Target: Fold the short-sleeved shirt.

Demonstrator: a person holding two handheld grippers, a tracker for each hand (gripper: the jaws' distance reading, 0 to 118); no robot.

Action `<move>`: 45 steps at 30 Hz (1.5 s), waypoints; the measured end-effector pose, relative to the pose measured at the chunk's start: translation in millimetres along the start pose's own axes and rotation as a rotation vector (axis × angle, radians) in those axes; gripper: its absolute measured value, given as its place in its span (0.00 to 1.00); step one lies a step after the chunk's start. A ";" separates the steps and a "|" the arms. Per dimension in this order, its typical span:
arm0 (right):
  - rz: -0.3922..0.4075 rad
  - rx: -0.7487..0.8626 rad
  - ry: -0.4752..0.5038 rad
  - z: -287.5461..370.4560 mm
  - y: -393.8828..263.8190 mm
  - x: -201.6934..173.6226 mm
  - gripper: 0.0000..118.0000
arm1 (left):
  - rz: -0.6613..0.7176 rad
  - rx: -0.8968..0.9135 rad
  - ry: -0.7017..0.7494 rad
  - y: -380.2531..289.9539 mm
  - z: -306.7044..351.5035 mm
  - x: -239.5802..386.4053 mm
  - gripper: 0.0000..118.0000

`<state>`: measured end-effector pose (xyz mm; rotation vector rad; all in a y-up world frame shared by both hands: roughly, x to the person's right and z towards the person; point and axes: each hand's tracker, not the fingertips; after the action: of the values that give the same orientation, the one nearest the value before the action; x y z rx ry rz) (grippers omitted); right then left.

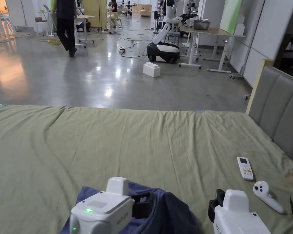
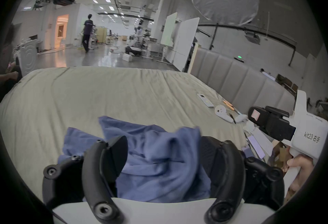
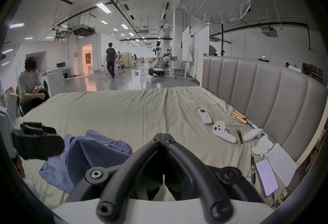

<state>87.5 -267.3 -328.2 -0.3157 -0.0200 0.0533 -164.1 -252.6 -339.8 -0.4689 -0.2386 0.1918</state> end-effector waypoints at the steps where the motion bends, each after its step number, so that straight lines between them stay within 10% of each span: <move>1: -0.001 0.003 0.005 -0.7 1.1 -1.8 0.01 | 0.014 0.011 0.014 0.9 -0.4 -0.6 0.75; 8: 0.007 0.050 0.031 2.5 15.0 -18.9 0.01 | 0.067 0.155 0.202 1.1 1.8 -49.3 0.71; 14: 0.003 0.102 0.027 5.3 25.2 -26.1 0.01 | 0.027 0.275 0.387 15.0 51.5 -99.9 0.11; 22: -0.005 0.146 0.027 8.6 33.2 -29.7 0.01 | -0.070 0.273 0.464 11.5 95.7 -130.2 0.02; 30: 0.015 0.171 0.049 10.1 35.7 -35.5 0.01 | -0.053 0.232 0.435 10.2 116.8 -117.5 0.02; 39: 0.012 0.117 0.073 11.7 17.0 -43.7 0.01 | 0.071 -0.265 0.357 -38.3 57.0 -180.1 0.05; 43: 0.015 0.087 0.075 11.1 4.1 -43.4 0.01 | 0.127 -0.425 0.389 -51.4 48.8 -177.8 0.56; 45: 0.018 0.069 0.073 10.2 -0.8 -42.3 0.01 | 0.137 -0.495 0.415 -61.0 44.1 -177.3 0.65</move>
<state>45.0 -267.2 -318.8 -0.2487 0.0567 0.0604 -337.4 -329.2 -305.5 -1.0030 0.1610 0.1643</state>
